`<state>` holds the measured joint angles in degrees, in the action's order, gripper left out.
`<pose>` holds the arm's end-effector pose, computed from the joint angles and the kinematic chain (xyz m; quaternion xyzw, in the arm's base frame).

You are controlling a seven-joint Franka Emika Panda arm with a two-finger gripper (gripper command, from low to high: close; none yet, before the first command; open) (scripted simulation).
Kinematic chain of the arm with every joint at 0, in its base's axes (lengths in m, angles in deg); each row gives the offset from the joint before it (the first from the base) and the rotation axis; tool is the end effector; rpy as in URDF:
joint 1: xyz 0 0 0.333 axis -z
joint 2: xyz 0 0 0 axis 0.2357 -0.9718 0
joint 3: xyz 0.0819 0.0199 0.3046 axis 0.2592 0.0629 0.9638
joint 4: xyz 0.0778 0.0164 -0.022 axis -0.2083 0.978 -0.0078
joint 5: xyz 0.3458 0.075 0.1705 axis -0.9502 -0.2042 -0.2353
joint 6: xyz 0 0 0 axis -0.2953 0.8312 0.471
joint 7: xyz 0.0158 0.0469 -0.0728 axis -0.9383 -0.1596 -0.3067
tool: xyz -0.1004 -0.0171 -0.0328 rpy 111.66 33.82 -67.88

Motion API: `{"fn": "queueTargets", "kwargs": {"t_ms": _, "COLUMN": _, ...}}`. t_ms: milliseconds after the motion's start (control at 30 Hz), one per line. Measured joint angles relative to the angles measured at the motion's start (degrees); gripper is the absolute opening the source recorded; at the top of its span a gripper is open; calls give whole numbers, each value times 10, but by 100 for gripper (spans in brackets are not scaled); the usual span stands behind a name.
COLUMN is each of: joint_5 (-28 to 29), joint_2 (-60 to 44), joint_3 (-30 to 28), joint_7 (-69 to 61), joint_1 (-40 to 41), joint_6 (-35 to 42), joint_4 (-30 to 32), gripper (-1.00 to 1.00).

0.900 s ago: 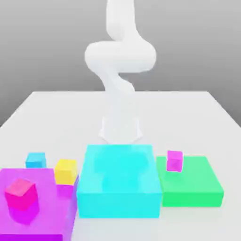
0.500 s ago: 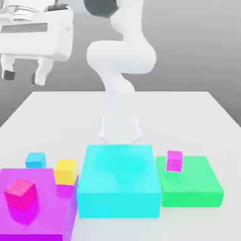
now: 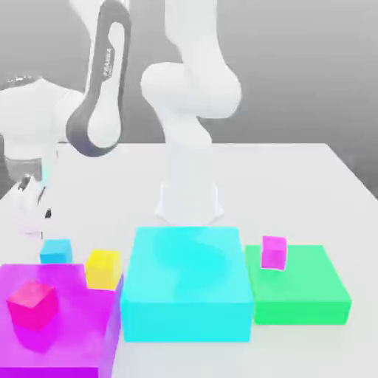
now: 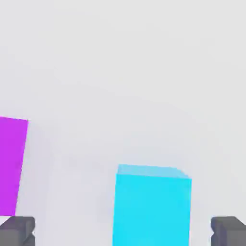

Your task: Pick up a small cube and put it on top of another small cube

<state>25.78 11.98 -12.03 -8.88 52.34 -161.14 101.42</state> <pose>0.2175 -0.2919 0.1852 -0.4152 0.9097 -0.0024 0.0011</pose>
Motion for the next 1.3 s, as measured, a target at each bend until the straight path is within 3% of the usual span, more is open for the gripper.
{"fn": "queueTargets", "kwargs": {"t_ms": 167, "joint_5": -76, "joint_2": -103, "joint_3": 88, "joint_7": -55, "joint_1": 67, "joint_6": -83, "joint_4": -17, "gripper": 0}}
{"fn": "queueTargets", "kwargs": {"t_ms": 200, "joint_5": -83, "joint_2": -116, "joint_3": 98, "joint_7": -60, "joint_1": 75, "joint_6": -93, "joint_4": -20, "gripper": -100}}
{"fn": "queueTargets", "kwargs": {"t_ms": 433, "joint_5": -80, "joint_2": -115, "joint_3": 100, "joint_7": -58, "joint_1": 78, "joint_6": -93, "joint_4": -19, "gripper": -100}}
{"fn": "queueTargets", "kwargs": {"t_ms": 667, "joint_5": 22, "joint_2": 16, "joint_3": 47, "joint_7": 17, "joint_1": 52, "joint_6": 13, "joint_4": 4, "gripper": -100}}
{"fn": "queueTargets", "kwargs": {"t_ms": 1133, "joint_5": -39, "joint_2": 47, "joint_3": 141, "joint_7": -23, "joint_1": -5, "joint_6": 333, "joint_4": -151, "gripper": -100}}
{"fn": "queueTargets", "kwargs": {"t_ms": 1300, "joint_5": -93, "joint_2": 88, "joint_3": 198, "joint_7": 51, "joint_1": -104, "joint_6": 383, "joint_4": -161, "gripper": -100}}
